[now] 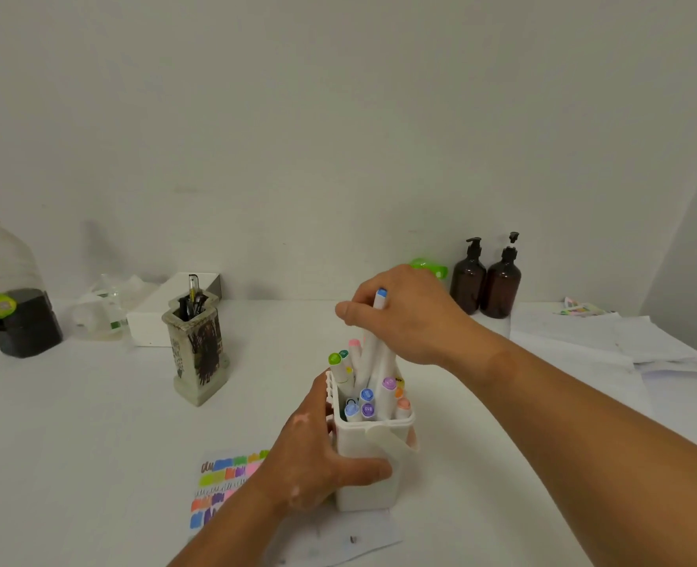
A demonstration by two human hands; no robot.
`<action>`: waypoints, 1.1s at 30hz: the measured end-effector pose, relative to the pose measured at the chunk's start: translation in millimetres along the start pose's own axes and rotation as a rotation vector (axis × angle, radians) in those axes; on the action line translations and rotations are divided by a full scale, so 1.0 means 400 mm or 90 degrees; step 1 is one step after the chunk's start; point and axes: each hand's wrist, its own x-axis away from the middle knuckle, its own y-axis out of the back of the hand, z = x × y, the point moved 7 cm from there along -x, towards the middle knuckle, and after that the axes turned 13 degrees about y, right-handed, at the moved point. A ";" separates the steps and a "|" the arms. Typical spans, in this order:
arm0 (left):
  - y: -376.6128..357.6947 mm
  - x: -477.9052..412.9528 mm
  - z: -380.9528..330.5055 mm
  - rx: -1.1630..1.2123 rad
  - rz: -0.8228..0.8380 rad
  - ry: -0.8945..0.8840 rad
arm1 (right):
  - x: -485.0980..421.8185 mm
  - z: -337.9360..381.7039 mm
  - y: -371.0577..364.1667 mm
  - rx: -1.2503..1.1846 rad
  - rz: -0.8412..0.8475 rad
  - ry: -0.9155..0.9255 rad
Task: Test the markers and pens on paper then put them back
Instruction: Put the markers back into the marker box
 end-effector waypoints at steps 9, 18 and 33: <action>0.015 0.010 -0.040 0.026 -0.027 -0.053 | 0.037 -0.048 -0.019 -0.356 -0.171 -0.088; 0.003 0.025 -0.080 -0.076 -0.064 -0.087 | 0.089 -0.051 -0.019 -0.501 -0.293 -0.026; 0.009 0.054 -0.106 -0.026 -0.061 -0.265 | 0.145 0.022 0.243 -0.641 -0.598 0.119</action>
